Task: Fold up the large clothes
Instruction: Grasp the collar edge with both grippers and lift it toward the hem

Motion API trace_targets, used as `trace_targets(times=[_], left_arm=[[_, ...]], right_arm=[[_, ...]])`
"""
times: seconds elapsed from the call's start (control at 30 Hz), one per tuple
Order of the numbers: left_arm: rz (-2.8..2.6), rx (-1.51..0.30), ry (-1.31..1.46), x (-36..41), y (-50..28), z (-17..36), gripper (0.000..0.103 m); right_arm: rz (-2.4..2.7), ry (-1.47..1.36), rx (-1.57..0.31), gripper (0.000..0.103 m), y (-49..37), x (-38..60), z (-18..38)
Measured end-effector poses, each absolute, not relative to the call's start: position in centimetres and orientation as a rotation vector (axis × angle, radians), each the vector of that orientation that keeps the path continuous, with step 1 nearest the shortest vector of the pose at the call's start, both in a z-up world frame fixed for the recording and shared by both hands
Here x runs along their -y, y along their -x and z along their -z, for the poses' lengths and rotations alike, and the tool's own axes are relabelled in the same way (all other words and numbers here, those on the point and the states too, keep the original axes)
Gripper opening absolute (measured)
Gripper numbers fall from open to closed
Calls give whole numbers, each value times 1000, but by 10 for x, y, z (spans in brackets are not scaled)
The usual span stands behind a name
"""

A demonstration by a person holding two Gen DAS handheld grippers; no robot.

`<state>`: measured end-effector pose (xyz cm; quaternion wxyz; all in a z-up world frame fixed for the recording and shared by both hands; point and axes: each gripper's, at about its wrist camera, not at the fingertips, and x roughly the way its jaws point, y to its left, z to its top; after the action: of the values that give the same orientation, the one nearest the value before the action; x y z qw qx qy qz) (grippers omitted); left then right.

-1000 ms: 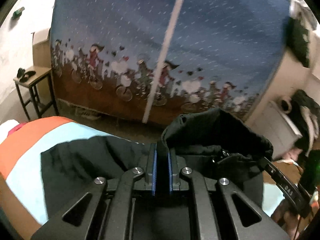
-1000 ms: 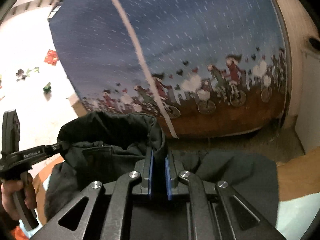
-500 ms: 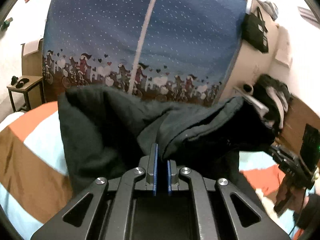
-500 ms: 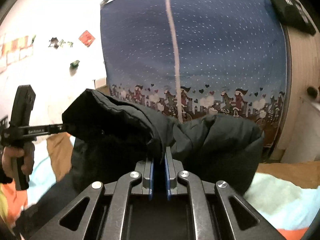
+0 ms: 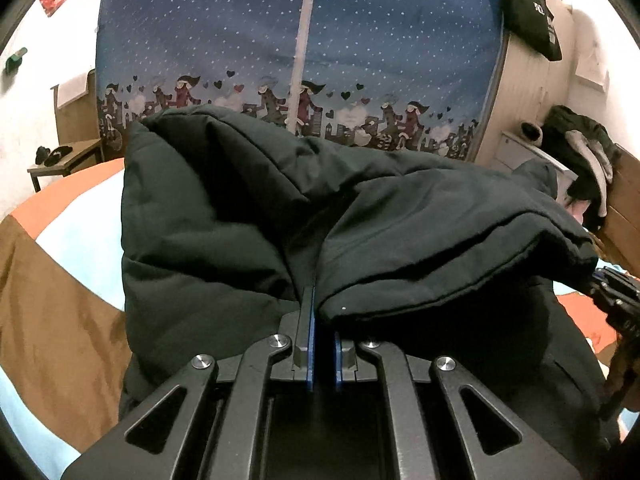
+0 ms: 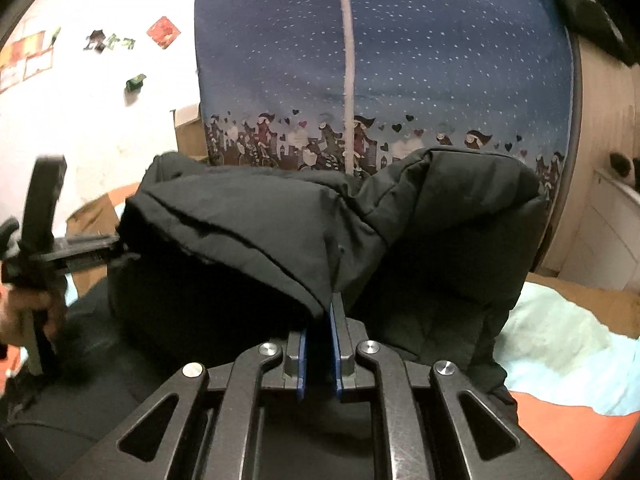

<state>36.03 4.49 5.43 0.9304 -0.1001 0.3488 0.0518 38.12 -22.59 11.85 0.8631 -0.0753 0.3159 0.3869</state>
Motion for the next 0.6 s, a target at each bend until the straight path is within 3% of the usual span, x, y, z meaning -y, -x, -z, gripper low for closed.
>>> trace_targets(times=[0.2, 0.33, 0.6], left_arm=[[-98, -708, 157, -45, -363, -52, 5], [-100, -709, 154, -44, -367, -48, 5], [-79, -726, 167, -47, -369, -51, 5]], right_arm=[[-826, 72, -657, 19, -376, 256, -145], [-802, 70, -599, 44, -389, 252, -172], [-809, 132, -737, 45, -468, 163, -159]])
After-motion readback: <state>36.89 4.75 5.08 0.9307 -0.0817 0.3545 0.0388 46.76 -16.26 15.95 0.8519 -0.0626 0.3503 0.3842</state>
